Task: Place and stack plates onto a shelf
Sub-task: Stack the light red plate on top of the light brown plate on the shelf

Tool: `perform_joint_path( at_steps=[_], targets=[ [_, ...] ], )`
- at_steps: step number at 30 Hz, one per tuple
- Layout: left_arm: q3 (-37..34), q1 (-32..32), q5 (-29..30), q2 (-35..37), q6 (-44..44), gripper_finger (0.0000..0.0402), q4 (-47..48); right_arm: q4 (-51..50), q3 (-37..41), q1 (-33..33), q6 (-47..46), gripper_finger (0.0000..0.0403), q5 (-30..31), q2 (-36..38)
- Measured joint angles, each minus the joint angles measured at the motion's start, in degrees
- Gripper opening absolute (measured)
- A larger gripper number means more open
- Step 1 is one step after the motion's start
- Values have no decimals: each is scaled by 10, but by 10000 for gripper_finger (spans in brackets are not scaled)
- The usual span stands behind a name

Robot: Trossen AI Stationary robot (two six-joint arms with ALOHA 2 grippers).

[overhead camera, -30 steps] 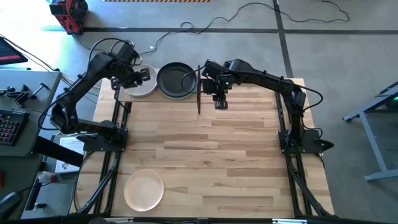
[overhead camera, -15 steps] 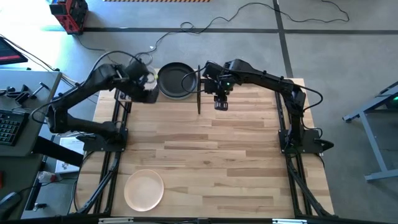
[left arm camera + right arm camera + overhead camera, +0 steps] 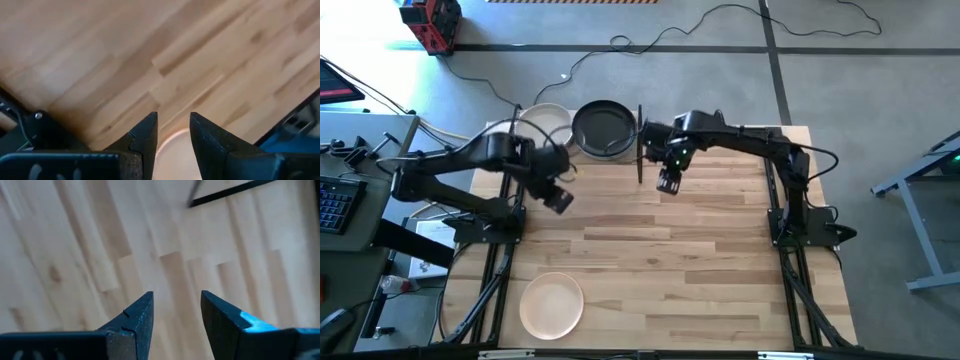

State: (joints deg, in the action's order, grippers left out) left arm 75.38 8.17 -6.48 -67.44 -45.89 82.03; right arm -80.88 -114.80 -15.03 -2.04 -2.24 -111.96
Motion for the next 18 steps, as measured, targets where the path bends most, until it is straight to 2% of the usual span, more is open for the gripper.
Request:
perform_joint_path(
  at_steps=[9, 18],
  targets=[
    [-67, -117, -27, 0, 4, 101, 25, 4, 0, 92, -110, 142, 0, 0],
    [-101, -238, -36, 0, -57, 101, 38, 62, 0, 173, -232, 142, 0, 0]
  ],
)
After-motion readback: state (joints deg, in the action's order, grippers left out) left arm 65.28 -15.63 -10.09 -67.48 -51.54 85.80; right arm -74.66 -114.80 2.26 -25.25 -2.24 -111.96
